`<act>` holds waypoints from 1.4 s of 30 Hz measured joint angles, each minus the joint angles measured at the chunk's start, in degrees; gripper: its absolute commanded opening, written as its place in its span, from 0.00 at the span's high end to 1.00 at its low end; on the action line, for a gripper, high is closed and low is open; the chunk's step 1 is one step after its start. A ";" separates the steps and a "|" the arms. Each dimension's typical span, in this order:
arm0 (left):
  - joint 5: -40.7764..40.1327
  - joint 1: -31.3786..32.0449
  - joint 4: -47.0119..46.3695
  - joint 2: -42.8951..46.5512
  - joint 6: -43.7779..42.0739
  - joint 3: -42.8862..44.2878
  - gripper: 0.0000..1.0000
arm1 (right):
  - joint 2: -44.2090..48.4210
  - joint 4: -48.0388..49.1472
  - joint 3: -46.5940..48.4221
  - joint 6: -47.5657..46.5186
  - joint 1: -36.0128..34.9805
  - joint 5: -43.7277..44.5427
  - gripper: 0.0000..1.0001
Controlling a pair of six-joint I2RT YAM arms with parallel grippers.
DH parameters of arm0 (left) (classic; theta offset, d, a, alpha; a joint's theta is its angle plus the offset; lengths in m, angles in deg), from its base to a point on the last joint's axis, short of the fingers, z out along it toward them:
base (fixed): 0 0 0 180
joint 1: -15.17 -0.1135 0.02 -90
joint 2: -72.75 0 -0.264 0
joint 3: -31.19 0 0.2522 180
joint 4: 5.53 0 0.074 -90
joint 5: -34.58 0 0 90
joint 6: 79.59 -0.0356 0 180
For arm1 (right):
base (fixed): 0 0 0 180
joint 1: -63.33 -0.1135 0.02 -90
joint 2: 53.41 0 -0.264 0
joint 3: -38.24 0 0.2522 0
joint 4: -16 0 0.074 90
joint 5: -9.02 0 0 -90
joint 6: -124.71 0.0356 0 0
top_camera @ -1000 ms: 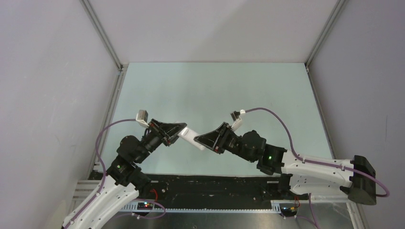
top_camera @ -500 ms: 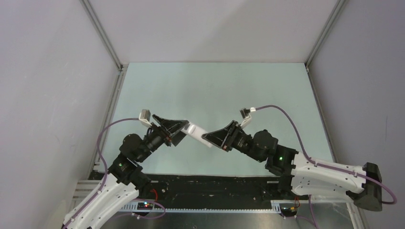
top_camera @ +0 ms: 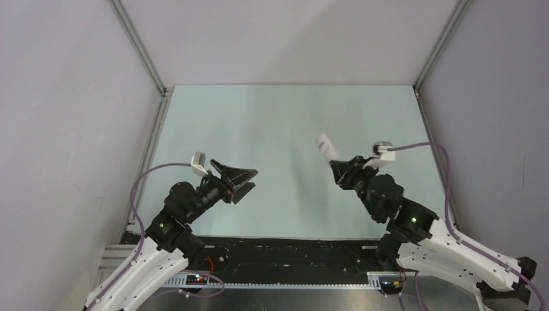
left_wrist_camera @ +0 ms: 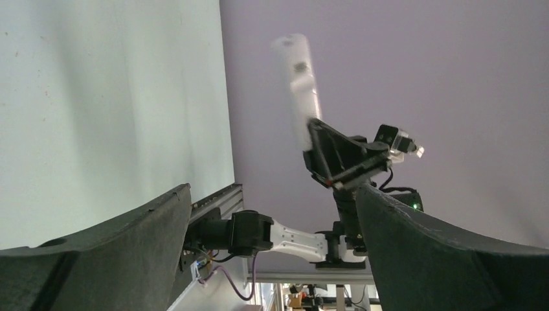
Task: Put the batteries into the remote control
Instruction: Turn over the remote control at the center of the board.
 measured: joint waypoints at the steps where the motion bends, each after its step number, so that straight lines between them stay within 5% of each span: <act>1: 0.04 0.00 0.28 0.15 -0.39 0.00 0.00 | -1.68 -1.01 0.07 -3.56 0.42 1.95 1.00; 9: 1.14 0.00 3.30 0.26 -3.76 0.22 0.00 | -24.35 0.11 1.84 -31.78 2.56 5.79 1.00; 17: 1.27 -0.02 5.66 1.07 -5.40 1.20 0.00 | -40.13 7.87 2.08 -47.39 6.67 4.66 1.00; 31: 0.79 0.00 6.91 1.14 -5.55 4.66 0.00 | -61.94 10.73 8.83 -52.68 1.49 16.04 1.00; 42: 0.33 0.00 7.02 0.55 -5.57 5.01 0.00 | -76.65 3.63 17.88 -43.95 -2.01 28.76 1.00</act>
